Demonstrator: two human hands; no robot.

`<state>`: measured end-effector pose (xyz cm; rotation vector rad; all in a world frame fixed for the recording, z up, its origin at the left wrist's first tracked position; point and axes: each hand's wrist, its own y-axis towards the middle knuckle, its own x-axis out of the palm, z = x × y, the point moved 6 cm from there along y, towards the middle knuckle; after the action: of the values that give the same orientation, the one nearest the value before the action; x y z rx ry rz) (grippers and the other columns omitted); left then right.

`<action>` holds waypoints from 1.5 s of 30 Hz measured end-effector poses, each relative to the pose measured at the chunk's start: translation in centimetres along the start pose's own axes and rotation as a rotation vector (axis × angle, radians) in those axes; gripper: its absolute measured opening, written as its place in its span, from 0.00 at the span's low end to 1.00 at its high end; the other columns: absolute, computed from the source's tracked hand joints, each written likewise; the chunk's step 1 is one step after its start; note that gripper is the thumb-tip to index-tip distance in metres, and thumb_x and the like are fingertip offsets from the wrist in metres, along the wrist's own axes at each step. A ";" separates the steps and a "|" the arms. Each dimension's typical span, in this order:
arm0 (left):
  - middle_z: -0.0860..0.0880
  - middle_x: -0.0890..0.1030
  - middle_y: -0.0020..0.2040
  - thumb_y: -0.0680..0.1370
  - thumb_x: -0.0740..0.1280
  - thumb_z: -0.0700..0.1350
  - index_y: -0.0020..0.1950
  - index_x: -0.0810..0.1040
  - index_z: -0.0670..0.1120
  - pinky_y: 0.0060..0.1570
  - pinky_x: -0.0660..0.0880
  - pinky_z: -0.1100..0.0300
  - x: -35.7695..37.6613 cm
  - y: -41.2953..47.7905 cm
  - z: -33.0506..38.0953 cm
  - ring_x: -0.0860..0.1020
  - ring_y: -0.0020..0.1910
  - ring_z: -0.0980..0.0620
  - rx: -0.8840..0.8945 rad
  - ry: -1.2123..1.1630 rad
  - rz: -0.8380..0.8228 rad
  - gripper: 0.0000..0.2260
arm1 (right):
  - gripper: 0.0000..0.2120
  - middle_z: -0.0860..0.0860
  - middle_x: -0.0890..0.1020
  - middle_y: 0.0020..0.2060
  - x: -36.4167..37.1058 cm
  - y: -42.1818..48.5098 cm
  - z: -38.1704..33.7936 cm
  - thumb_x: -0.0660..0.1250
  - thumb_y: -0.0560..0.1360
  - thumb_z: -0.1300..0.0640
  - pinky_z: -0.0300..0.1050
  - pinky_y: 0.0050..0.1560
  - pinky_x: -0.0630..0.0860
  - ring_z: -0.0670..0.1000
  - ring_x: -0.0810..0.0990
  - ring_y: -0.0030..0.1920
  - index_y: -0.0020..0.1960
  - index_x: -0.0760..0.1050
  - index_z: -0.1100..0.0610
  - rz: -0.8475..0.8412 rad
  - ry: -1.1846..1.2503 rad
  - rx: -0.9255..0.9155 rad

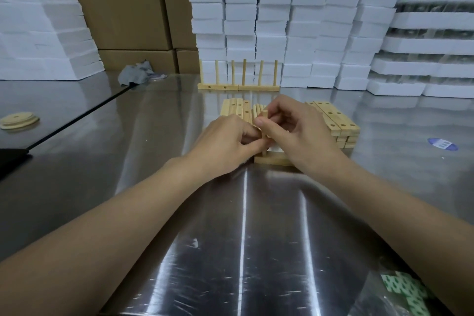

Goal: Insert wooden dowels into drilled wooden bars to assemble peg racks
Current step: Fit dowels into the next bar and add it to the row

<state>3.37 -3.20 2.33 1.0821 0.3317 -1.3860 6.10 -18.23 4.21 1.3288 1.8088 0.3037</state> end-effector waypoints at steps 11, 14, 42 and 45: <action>0.64 0.80 0.31 0.80 0.67 0.63 0.38 0.85 0.60 0.31 0.64 0.63 0.0 -0.1 0.6 0.79 0.38 0.59 0.011 0.140 0.029 0.15 | 0.07 0.52 0.84 0.39 -0.4 -0.4 -0.1 0.71 0.82 0.53 0.61 0.44 0.81 0.55 0.84 0.41 0.48 0.78 0.56 -0.020 -0.022 0.000; 0.64 0.81 0.32 0.80 0.66 0.65 0.40 0.86 0.59 0.31 0.65 0.63 -0.1 0.1 0.6 0.79 0.38 0.60 0.002 0.138 0.021 0.16 | 0.08 0.51 0.83 0.39 -0.3 -0.2 -0.2 0.71 0.82 0.53 0.60 0.45 0.81 0.54 0.83 0.41 0.49 0.78 0.56 -0.012 -0.039 -0.001; 0.65 0.83 0.42 0.71 0.66 0.77 0.48 0.83 0.65 0.38 0.76 0.61 -0.1 0.1 -0.5 0.80 0.43 0.66 -0.039 0.245 -0.058 0.19 | 0.17 0.47 0.80 0.69 -4.4 1.1 7.0 0.75 0.77 0.47 0.55 0.68 0.66 0.55 0.70 0.72 0.66 0.84 0.47 -0.078 -0.823 -0.010; 0.65 0.83 0.42 0.70 0.65 0.78 0.49 0.84 0.65 0.38 0.75 0.62 0.0 0.1 -0.6 0.79 0.45 0.66 -0.050 0.248 -0.071 0.20 | 0.12 0.48 0.84 0.59 -4.4 1.1 6.4 0.75 0.78 0.51 0.51 0.60 0.66 0.56 0.76 0.64 0.61 0.86 0.48 -0.033 -0.827 -0.063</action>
<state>3.66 -2.68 2.06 1.2128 0.5875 -1.3000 11.95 -23.39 3.13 1.1381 1.1059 -0.1942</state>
